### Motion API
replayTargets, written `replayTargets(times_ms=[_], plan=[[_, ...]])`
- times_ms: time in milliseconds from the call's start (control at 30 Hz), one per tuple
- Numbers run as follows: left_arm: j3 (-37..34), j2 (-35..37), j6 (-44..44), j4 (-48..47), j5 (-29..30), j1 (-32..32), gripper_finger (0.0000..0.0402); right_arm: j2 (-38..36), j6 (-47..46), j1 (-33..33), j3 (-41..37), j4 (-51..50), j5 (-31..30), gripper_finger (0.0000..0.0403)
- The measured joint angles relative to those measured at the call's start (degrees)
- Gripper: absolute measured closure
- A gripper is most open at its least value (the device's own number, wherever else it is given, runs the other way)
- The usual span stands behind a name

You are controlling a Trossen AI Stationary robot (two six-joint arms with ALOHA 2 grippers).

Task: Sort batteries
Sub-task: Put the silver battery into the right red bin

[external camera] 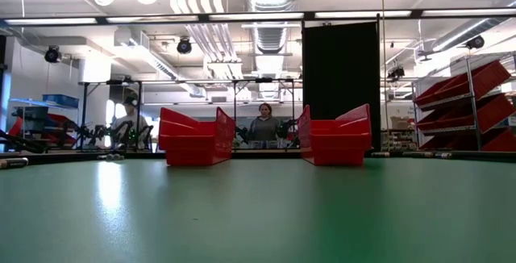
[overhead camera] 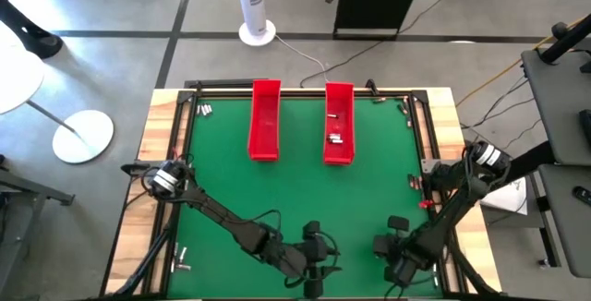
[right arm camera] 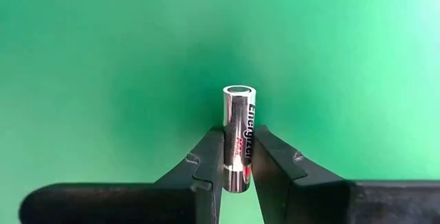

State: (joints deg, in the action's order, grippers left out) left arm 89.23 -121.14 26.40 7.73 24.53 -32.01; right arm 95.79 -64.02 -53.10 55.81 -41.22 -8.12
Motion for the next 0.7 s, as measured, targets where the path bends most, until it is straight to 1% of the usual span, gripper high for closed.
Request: replayTargets(times_ms=[133,233,367,533,700], plan=[[0.0,0.0,2.8,-3.7,2.8,0.0,0.0244,0.0,5.7,3.4,0.0,0.8,-2.7,0.0349],[0.0,0.0,3.1,-4.2,5.8,0.0,0.0244,0.0,9.8,5.7,0.0,2.9,-3.0,0.0349],[-0.4,0.1,3.1,-4.2,6.5,-0.1,0.0244,0.0,14.0,8.2,-0.1,5.6,-3.0,0.0349],[-4.5,0.1,4.0,-1.2,8.5,-0.3,0.0244,-0.1,16.7,10.8,-2.2,10.5,-2.9,0.0349],[-10.3,1.5,4.2,5.5,8.6,-0.2,0.0244,-0.3,18.3,12.7,-3.6,13.2,-3.1,0.0349]])
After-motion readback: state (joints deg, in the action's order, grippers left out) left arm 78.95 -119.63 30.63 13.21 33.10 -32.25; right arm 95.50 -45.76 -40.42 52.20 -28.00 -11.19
